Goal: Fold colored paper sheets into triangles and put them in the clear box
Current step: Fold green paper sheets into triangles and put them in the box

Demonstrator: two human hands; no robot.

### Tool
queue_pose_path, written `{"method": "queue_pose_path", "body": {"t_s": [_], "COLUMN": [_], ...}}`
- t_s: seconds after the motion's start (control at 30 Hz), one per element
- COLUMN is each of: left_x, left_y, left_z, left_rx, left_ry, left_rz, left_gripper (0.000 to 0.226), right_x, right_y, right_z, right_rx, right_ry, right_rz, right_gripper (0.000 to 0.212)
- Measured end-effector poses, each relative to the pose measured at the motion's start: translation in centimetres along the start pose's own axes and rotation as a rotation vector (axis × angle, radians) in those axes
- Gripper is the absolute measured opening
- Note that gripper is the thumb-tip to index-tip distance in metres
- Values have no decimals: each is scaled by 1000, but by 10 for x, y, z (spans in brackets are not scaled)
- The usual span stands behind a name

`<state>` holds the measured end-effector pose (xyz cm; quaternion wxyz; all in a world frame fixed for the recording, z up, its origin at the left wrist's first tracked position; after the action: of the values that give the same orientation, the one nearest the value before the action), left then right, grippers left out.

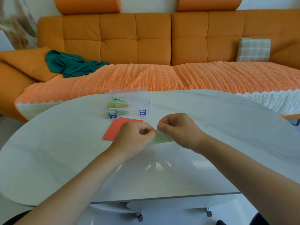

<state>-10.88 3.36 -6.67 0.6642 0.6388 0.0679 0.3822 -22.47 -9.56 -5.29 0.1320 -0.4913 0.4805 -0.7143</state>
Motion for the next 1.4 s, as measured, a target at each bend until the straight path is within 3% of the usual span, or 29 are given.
{"method": "queue_pose_path", "body": {"t_s": [0.3,0.43,0.53,0.63,0.77,0.9,1.07,1.23,1.33,1.4], "left_x": [20,28,25,23,35,50,71,113,135,146], "left_y": [-7,-10,-5,-4,-5,-5,-16,-36,-55,-67], "left_z": [0,2,5,8,16,20,25,40,50,57], "left_rx": [-1,-44,-57,-35,-88,-131,-65,-14,12,-3], "left_ry": [-75,37,59,22,142,136,15,6,100,199], "left_rz": [216,123,2,-60,-49,31,167,375,370,361], "left_gripper": [22,25,10,6,12,11,36,41,39,26], "right_x": [25,20,4,-8,-14,-20,-30,-45,-47,-53], "right_y": [7,3,-4,-12,-17,-21,-25,-40,-50,-57], "right_z": [11,10,9,11,16,22,39,63,94,117], "right_rx": [-137,-114,-76,-57,-48,-67,-106,-81,-82,-88], "right_ry": [241,142,80,60,80,104,173,186,253,244], "right_rz": [116,141,177,214,185,141,143,81,46,17], "right_gripper": [20,17,14,11,9,13,15,10,12,15]}}
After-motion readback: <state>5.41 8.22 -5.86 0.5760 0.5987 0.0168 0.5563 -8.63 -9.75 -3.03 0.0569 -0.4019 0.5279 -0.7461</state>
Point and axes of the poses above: each hand's wrist, its own z-axis towards the middle knuckle, its own x-axis out of the back of the hand, y = z × x, the point moved 2 cm from there along z, towards the middle knuckle, and after that the axes turned 8 degrees about -z, right-handed, at the moved point
